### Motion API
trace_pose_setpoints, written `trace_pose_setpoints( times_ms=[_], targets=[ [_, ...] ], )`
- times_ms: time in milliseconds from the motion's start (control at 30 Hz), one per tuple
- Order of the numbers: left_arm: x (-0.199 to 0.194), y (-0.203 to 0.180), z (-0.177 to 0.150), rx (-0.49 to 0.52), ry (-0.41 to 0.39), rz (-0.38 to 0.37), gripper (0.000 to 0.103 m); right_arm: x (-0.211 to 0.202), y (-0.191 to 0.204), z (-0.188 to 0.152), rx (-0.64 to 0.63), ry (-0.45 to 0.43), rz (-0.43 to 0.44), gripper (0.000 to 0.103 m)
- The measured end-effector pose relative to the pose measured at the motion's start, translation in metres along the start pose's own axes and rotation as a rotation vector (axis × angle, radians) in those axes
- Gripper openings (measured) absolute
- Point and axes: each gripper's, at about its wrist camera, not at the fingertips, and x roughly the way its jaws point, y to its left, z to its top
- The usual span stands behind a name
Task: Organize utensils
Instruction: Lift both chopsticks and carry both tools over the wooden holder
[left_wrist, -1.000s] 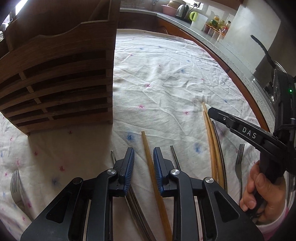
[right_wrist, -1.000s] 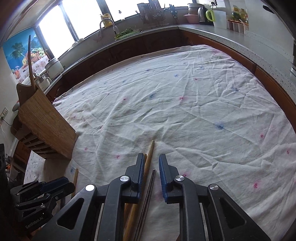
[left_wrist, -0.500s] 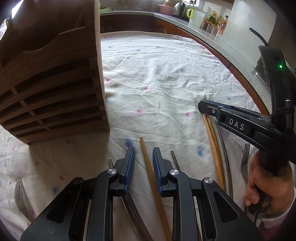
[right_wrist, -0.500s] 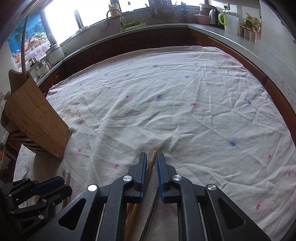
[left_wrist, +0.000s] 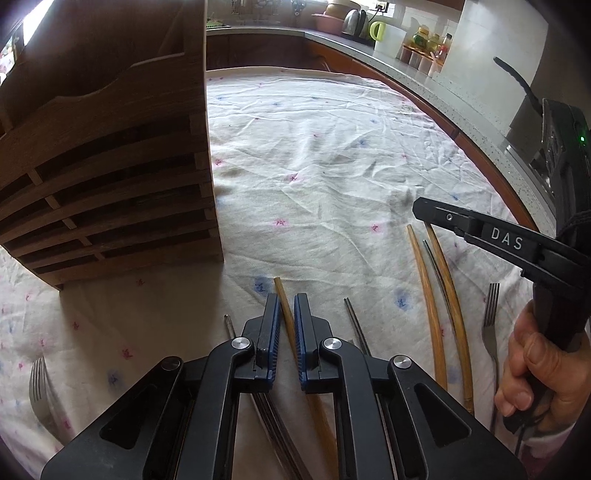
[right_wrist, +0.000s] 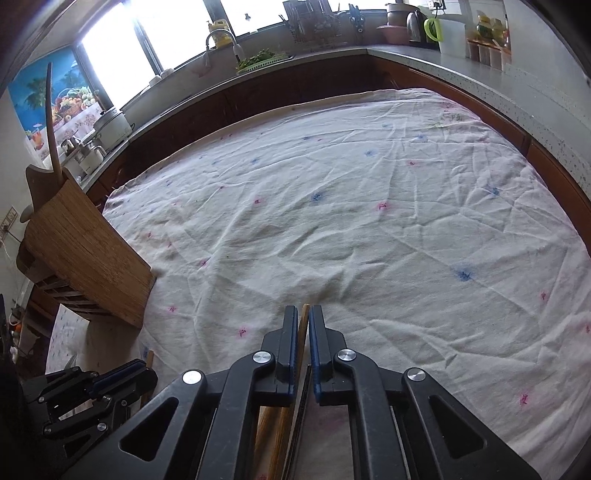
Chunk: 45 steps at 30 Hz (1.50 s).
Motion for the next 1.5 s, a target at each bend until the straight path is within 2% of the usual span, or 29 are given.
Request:
trace_pose_setpoints(
  times_ms=[200,500,800,1167,1500],
  targets=[
    [-0.032,0.006,-0.002,-0.036,-0.051,-0.059,0.006,-0.041,0.003,0.001,0.019,-0.081,0.045,0.006],
    [-0.107,0.014,-0.008,-0.069,-0.181,-0.142,0.006,-0.115,0.020,-0.001,0.011,-0.205,0.125,0.005],
    [-0.169,0.021,-0.027,-0.081,-0.285,-0.183,0.005,-0.176,0.038,-0.016,-0.024,-0.295,0.164,0.005],
    [-0.229,0.037,-0.045,-0.092,-0.412,-0.182,0.004,-0.229,0.061,-0.024,-0.070,-0.397,0.188,0.005],
    [-0.253,0.061,-0.047,-0.139,-0.489,-0.137,0.004,-0.236,0.082,-0.017,-0.107,-0.425,0.216,0.005]
  ],
)
